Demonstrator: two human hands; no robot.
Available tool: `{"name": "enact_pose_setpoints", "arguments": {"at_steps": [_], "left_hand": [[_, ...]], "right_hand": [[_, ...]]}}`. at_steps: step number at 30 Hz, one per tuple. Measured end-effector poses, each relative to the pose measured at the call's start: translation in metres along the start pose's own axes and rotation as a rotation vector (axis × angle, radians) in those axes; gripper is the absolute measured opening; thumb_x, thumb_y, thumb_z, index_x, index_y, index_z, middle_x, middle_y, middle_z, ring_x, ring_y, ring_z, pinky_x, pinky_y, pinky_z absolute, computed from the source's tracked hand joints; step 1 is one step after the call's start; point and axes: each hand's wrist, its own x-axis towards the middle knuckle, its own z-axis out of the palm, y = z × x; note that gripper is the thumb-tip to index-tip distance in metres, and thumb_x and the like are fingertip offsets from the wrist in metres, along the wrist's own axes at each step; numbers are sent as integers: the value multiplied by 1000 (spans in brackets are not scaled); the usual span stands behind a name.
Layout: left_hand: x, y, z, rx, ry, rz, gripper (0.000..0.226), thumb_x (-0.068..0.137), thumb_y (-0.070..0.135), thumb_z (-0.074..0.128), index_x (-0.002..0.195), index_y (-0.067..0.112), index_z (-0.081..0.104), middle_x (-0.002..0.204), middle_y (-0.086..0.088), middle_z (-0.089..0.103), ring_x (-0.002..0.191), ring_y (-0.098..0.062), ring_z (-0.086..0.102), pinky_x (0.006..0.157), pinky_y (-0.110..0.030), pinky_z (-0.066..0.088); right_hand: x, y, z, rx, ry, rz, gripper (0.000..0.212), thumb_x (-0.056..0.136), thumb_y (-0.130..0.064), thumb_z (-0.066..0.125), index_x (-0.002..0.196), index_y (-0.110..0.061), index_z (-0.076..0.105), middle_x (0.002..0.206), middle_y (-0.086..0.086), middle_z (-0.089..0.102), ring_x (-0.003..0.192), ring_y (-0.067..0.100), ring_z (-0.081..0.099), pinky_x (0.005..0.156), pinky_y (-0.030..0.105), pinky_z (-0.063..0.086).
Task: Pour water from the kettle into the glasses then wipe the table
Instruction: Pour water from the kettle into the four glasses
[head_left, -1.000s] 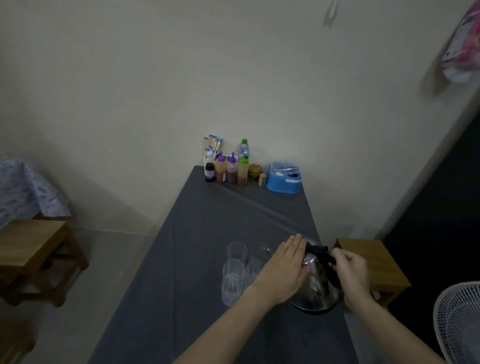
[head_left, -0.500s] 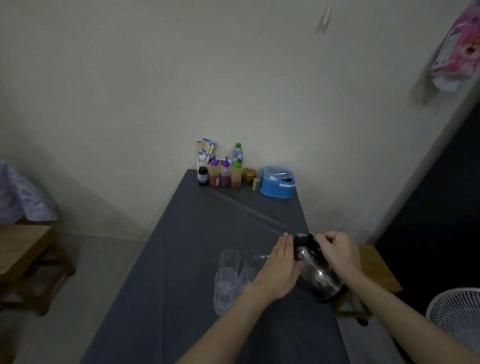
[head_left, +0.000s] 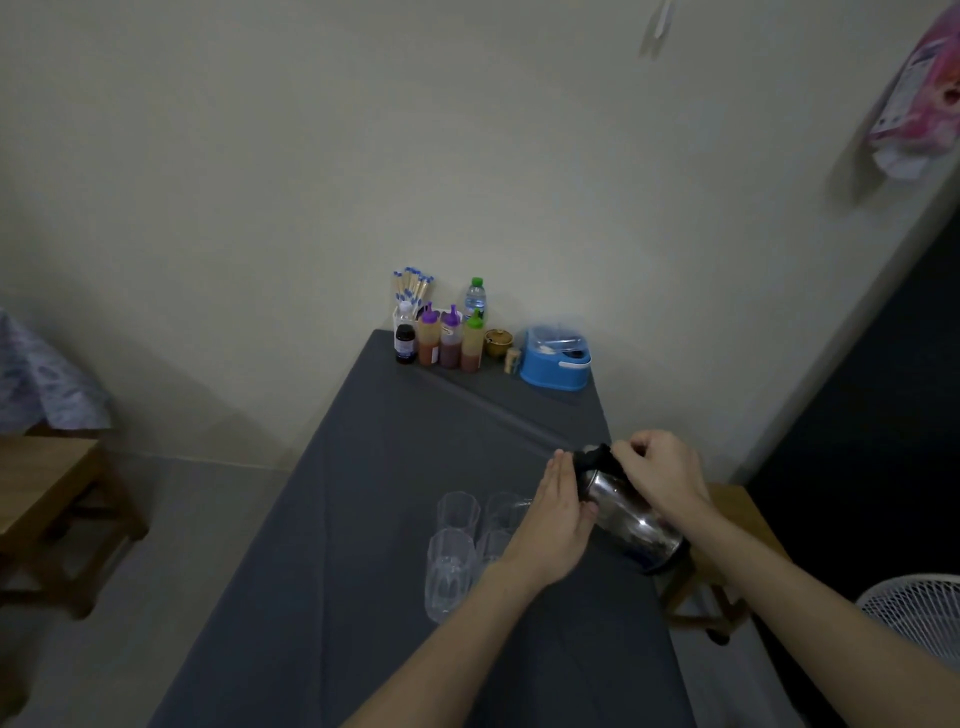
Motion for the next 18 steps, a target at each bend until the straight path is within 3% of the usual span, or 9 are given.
{"name": "enact_pose_setpoints", "arguments": {"at_steps": [6,11,18], "left_hand": [[-1,3,-3,-20,19,16,67,101,24,35,150,3,-5,160,-13,-5,147,-21,-5,118,-27,1],[-2,2,-4,-34,32,20,67,101,22,35,148,1,-7,159,-15,-5,147,-22,-5,118,-25,1],[-2,1,-5,-39,46,15,67,101,23,34,149,2,-9,160,-14,-7,147,-21,-5,118,-28,2]], "right_hand": [[4,-9,-5,-55,1,-40,40,85,-24,60,47,-14,50,43,-1,43,44,11,42,45,25,31],[4,-16,-3,-87,6,-76,34,87,-24,59,57,-8,62,48,2,49,46,9,43,44,24,29],[10,-17,1,-105,21,-99,35,83,-28,59,57,-6,64,53,12,61,49,17,50,52,34,46]]}}
